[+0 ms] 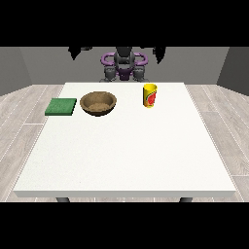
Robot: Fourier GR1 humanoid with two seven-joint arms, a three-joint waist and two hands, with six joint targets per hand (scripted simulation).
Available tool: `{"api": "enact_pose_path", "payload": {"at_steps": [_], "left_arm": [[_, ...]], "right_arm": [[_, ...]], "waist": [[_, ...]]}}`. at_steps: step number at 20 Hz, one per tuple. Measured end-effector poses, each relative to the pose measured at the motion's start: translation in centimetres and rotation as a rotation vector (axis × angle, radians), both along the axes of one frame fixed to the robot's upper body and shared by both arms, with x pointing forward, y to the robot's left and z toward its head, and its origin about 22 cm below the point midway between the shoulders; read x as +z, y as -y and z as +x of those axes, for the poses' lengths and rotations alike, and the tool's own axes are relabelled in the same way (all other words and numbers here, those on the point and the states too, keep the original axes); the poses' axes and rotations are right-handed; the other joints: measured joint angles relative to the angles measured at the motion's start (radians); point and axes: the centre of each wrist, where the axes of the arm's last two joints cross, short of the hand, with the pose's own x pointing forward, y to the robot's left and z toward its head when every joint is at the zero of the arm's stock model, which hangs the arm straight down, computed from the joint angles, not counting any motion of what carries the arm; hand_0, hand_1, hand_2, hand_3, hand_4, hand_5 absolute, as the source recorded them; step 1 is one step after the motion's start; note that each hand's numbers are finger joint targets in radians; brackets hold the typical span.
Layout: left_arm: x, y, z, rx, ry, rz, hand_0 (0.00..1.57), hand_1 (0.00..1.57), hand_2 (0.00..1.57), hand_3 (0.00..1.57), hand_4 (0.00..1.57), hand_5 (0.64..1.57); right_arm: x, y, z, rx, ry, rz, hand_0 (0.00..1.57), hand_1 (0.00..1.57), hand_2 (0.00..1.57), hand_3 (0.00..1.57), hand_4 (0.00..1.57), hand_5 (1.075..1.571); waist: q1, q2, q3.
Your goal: Pick the cup and pour the ball into the bowl, then pick the bowl and place it on the pad
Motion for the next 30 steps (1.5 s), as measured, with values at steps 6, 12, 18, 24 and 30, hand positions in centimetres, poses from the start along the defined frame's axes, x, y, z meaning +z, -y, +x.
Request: {"api": "enact_pose_path", "payload": {"at_steps": [6,12,18,24,30], "left_arm": [[-3.8,-2.1,1.2,0.025,0.084,0.049,0.00,0.00,0.00,0.00,0.36,1.483],[-8.7,-3.6,2.1,0.025,0.069,0.073,0.00,0.00,0.00,0.00,0.00,1.442],[-11.3,-3.9,3.7,0.005,0.029,0.079,0.00,0.00,0.00,0.00,0.17,1.422],[-14.1,-3.9,4.5,0.013,-0.002,0.070,0.00,0.00,0.00,0.00,0.25,1.445],[-16.0,-5.1,4.9,0.065,0.009,0.091,1.15,1.15,1.57,1.57,1.31,1.475]], "right_arm": [[-0.4,1.9,0.6,0.022,0.097,0.002,0.00,0.00,0.00,0.00,0.68,1.551],[-0.7,4.1,1.0,0.030,0.114,-0.013,0.00,0.00,0.00,0.00,0.66,1.558],[-2.9,5.9,1.6,0.010,0.089,-0.009,0.00,0.00,0.00,0.00,0.67,1.562],[-2.9,7.4,2.0,0.011,0.071,-0.011,0.00,0.00,0.00,0.00,0.67,1.562],[-1.4,8.4,2.6,0.034,0.109,-0.009,0.00,0.00,0.00,0.12,0.65,1.568]], "waist": [[-0.024,0.121,-0.0002],[-0.039,0.151,-0.0004],[-0.036,0.133,0.0000],[-0.049,0.123,-0.0003],[-0.078,0.163,-0.0003]]}}
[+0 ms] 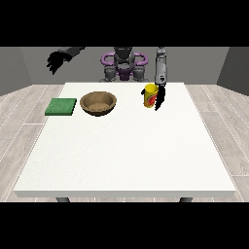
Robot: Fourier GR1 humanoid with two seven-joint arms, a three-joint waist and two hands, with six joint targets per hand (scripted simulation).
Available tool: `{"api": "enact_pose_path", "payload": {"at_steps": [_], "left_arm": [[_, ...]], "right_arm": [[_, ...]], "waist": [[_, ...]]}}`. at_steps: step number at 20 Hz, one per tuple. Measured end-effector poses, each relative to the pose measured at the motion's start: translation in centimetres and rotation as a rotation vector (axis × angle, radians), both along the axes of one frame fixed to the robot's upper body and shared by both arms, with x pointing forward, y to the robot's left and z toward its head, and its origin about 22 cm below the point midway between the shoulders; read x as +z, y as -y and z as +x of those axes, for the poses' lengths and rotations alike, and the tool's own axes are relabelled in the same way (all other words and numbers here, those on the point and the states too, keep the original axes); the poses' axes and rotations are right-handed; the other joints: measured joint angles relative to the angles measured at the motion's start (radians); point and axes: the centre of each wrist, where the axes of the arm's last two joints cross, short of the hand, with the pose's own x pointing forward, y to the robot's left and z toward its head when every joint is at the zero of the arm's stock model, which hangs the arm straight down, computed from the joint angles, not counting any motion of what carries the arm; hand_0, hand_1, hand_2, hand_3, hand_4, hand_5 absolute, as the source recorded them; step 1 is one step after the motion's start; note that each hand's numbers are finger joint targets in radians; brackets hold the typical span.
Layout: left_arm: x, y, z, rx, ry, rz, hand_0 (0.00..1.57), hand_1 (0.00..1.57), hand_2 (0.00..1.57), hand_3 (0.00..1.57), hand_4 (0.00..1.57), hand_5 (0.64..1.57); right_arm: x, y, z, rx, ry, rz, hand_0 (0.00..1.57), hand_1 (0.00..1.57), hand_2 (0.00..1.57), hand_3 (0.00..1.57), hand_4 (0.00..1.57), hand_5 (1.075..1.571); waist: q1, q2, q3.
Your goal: Pick the cup and pour the ball into the bowl, then pick the bowl and place it on the pad
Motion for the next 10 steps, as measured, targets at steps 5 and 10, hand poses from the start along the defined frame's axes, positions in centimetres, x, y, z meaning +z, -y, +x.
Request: {"api": "enact_pose_path", "payload": {"at_steps": [5,10], "left_arm": [[-0.6,-0.2,0.2,0.079,0.038,0.117,1.28,1.28,1.57,1.57,1.37,1.457],[-0.9,0.9,0.4,0.113,0.007,0.199,1.28,1.28,1.57,1.57,1.39,1.436]], "right_arm": [[1.8,1.5,0.1,0.032,0.025,-0.004,0.00,0.00,0.00,0.16,0.64,1.568],[1.6,4.2,-0.4,0.011,-0.015,0.001,0.00,0.00,0.00,0.27,0.64,1.568]], "waist": [[-0.044,0.022,0.0027],[-0.042,-0.020,0.0030]]}}
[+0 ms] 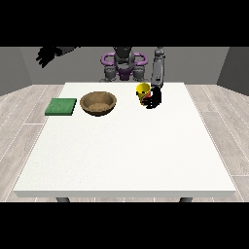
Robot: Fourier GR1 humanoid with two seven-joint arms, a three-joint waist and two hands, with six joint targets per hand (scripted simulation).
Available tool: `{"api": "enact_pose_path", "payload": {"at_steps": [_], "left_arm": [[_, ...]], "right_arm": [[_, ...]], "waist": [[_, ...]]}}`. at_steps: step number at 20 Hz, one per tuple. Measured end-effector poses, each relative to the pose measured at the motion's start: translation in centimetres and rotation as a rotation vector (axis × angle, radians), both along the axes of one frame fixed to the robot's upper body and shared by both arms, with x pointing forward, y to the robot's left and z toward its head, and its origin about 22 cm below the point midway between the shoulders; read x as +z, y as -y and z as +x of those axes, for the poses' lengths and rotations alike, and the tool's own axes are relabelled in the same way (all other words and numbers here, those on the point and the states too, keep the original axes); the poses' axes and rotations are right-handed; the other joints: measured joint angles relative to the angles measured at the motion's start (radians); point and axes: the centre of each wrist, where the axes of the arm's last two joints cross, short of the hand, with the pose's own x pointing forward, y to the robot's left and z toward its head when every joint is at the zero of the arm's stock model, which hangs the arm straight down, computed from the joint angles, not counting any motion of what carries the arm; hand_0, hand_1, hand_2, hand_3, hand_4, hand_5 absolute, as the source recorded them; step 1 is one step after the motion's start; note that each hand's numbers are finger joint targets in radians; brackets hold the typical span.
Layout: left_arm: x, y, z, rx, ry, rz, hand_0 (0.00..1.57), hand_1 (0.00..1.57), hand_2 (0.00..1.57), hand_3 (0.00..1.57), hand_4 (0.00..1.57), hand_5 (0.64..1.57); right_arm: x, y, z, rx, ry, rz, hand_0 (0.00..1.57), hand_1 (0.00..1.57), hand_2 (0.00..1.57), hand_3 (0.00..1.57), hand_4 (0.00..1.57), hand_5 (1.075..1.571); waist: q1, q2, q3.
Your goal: Pick the cup and pour the ball into the bowl, then pick the bowl and place it on the pad
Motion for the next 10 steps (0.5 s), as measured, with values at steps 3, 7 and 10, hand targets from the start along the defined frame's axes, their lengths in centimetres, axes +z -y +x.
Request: {"api": "enact_pose_path", "payload": {"at_steps": [3,7,10], "left_arm": [[0.5,1.4,0.6,-0.017,-0.046,0.079,1.29,1.29,1.57,1.57,1.41,1.446],[2.0,4.3,2.0,-0.042,-0.075,0.261,1.34,1.34,1.57,1.57,1.41,1.525],[2.4,5.8,2.6,-0.047,-0.072,0.476,1.37,1.37,1.57,1.57,1.45,1.531]], "right_arm": [[-0.7,1.3,-0.1,-0.030,-0.055,0.006,0.00,0.00,0.00,0.33,0.64,1.565],[-2.0,2.5,-0.2,-0.048,-0.133,0.015,0.00,0.00,0.00,0.25,0.63,1.562],[-2.7,2.6,-0.1,-0.054,-0.163,0.025,0.00,0.00,0.00,0.19,0.66,1.563]], "waist": [[0.025,-0.061,-0.0009],[0.046,-0.141,0.0002],[0.048,-0.177,0.0027]]}}
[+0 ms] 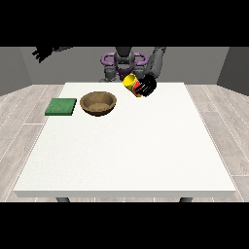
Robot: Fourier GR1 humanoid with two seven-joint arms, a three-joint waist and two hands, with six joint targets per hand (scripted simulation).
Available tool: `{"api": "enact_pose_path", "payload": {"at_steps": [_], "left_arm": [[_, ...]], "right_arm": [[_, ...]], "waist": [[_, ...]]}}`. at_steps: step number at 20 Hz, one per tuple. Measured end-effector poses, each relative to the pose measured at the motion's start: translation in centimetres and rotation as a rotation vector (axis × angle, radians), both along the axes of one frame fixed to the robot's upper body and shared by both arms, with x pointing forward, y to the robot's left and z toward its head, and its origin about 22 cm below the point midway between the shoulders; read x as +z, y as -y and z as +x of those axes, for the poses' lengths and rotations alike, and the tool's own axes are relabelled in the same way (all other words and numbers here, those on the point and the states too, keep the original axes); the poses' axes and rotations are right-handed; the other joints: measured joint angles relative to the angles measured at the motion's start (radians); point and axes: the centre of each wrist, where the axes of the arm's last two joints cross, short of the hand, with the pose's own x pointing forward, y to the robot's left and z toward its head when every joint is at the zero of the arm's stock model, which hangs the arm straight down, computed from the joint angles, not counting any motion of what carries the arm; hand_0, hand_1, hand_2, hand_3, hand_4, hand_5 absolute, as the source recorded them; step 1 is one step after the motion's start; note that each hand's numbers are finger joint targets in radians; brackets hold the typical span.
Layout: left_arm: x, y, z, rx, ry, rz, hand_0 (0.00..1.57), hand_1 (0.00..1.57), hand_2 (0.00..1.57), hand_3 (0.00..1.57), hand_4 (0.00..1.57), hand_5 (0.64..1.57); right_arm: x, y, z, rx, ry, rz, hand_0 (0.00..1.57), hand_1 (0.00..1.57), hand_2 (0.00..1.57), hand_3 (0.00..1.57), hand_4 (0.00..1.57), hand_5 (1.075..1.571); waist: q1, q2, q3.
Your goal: Pick the cup and pour the ball into the bowl, then pick the bowl and place it on the pad
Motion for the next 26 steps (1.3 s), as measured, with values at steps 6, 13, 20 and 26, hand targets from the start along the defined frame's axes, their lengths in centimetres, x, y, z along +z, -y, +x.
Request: {"api": "enact_pose_path", "payload": {"at_steps": [6,13,20,26], "left_arm": [[1.3,3.6,1.6,-0.014,-0.006,0.356,1.35,1.35,1.57,1.57,1.44,1.540],[4.8,8.7,3.7,-0.015,0.003,0.587,1.31,1.31,1.57,1.57,1.47,1.529],[8.3,12.3,5.1,0.031,0.067,0.909,1.45,1.45,1.57,1.57,1.09,1.569],[9.7,14.6,4.7,0.038,0.088,1.159,0.27,0.27,1.26,1.55,1.04,1.571]], "right_arm": [[-1.7,1.2,-0.4,-0.019,-0.059,0.013,0.00,0.00,0.00,0.07,0.69,1.559],[-2.6,2.9,-0.3,-0.008,-0.069,0.031,0.00,0.00,0.00,0.17,0.70,1.560],[-2.6,1.5,1.7,0.018,-0.067,0.037,0.00,0.00,0.00,0.29,0.70,1.555],[-3.7,0.4,2.4,0.041,-0.084,0.045,0.00,0.00,0.00,0.33,0.69,1.552]], "waist": [[0.012,-0.049,0.0003],[0.015,-0.043,-0.0029],[-0.009,-0.047,-0.0034],[-0.031,-0.065,-0.0040]]}}
